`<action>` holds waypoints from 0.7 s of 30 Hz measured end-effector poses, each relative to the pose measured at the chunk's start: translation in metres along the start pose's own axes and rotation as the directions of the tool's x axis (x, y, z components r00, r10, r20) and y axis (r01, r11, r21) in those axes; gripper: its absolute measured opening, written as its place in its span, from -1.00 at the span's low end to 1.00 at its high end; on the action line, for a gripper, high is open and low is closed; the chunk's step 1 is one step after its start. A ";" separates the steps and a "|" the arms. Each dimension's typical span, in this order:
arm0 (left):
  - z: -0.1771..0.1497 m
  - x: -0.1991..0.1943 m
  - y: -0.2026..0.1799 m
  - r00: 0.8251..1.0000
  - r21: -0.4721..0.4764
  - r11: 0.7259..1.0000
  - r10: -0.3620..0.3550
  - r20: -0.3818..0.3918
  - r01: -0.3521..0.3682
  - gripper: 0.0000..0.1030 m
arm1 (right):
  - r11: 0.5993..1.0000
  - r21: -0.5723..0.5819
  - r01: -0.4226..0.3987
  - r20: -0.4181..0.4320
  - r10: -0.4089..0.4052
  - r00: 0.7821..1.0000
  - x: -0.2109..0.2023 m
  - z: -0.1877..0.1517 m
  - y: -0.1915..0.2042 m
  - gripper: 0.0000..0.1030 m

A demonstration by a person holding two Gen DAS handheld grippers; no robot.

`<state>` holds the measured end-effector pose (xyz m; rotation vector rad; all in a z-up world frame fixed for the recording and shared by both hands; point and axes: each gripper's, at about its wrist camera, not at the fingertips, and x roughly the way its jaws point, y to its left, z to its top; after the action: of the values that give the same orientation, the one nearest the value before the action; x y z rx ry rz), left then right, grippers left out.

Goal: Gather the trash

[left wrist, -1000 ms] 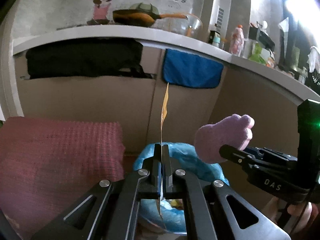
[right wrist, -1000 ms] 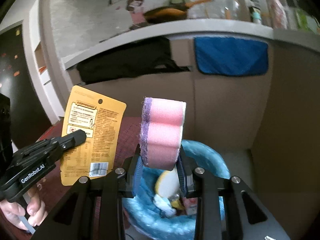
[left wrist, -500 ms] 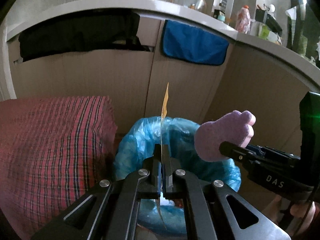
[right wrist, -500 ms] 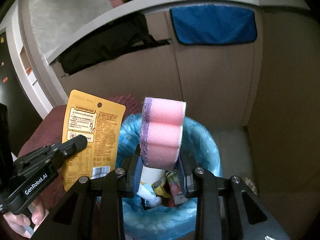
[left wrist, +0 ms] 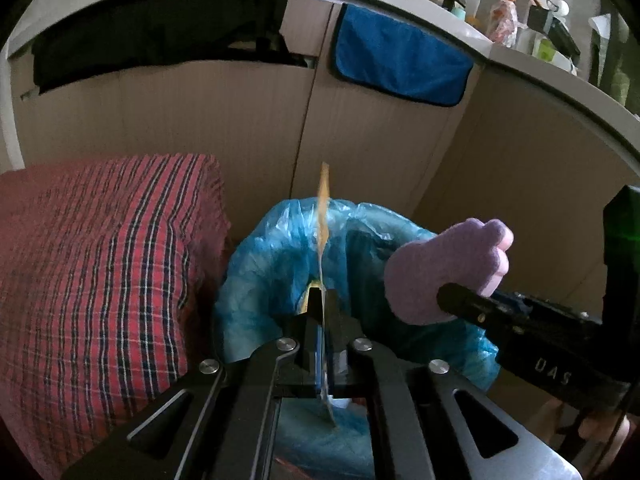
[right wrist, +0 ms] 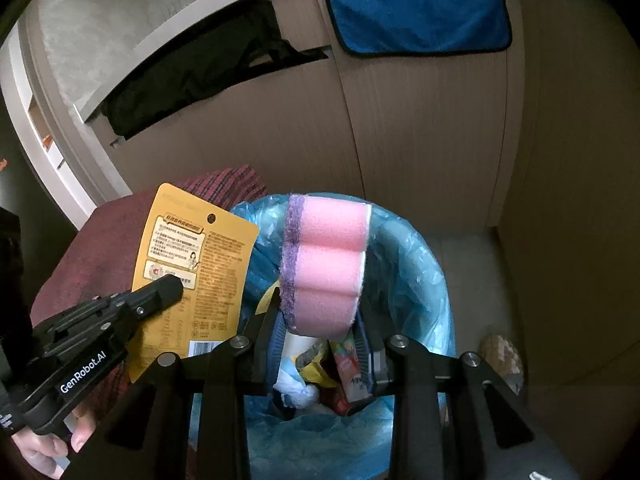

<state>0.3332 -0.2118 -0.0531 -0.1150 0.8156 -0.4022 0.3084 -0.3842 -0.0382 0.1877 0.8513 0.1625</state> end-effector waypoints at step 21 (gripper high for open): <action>-0.043 -0.126 0.026 0.985 0.034 0.995 0.085 0.147 -0.091 -0.31 | 0.996 -0.033 0.081 0.087 -0.078 0.993 -0.067 -0.036 0.056 -0.39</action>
<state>0.2323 -0.1358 -0.0028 -0.0692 0.6656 -0.3226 0.2338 -0.3408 0.0008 0.1257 0.7685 0.0944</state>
